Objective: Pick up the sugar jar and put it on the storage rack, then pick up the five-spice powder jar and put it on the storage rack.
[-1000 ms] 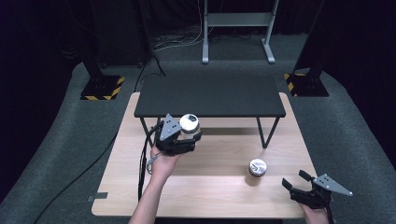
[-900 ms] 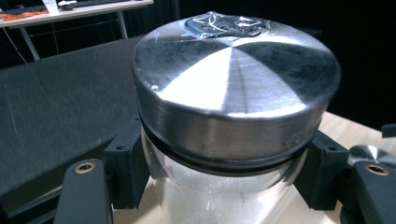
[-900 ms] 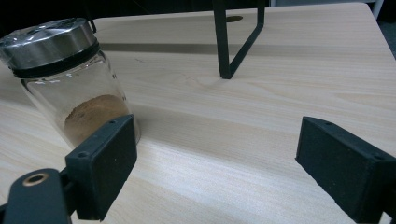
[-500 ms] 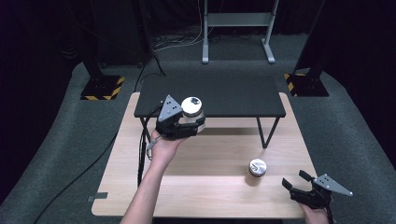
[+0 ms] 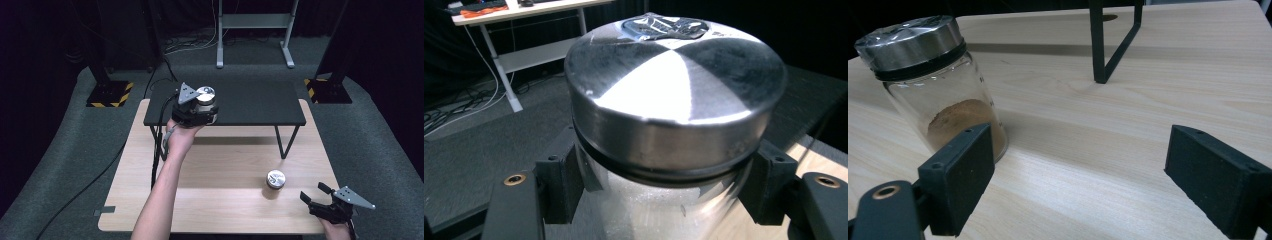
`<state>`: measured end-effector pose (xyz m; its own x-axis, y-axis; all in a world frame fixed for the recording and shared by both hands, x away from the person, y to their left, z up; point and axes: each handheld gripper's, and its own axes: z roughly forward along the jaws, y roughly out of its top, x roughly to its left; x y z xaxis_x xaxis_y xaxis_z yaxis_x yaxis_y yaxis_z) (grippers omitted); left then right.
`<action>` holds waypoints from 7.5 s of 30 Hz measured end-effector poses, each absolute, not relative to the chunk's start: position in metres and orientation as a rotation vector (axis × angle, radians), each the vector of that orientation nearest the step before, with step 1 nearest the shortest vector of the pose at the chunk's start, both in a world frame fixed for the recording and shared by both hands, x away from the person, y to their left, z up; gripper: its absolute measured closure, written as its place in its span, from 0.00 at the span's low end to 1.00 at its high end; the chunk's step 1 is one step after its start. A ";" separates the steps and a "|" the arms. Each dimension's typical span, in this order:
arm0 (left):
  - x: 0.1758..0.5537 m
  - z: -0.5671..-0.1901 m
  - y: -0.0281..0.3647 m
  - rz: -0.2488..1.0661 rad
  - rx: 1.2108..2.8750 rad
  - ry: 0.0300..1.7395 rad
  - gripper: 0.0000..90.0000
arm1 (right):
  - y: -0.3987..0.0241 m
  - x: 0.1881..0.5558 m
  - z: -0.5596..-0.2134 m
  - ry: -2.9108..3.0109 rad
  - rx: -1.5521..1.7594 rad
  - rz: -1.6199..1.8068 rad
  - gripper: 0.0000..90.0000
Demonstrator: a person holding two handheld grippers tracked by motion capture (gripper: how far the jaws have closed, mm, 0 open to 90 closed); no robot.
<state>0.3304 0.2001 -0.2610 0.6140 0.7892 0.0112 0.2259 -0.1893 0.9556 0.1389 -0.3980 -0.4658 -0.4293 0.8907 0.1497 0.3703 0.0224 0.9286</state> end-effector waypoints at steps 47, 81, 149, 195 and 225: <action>0.191 -0.409 0.290 0.717 1.767 0.733 0.18 | -0.395 0.137 -0.465 1.821 1.277 1.391 0.13; 0.174 -0.470 0.302 0.714 1.819 0.920 0.16 | -0.400 0.157 -0.462 1.912 1.205 1.368 0.11; 0.177 -0.466 0.298 0.699 1.849 0.923 0.15 | -0.396 0.154 -0.460 1.919 1.234 1.364 0.11; 0.176 -0.467 0.298 0.703 1.842 0.931 0.15 | -0.397 0.155 -0.460 1.921 1.228 1.372 0.10; 0.180 -0.465 0.297 0.697 1.852 0.935 0.15 | -0.382 0.162 -0.459 2.042 1.020 1.435 0.10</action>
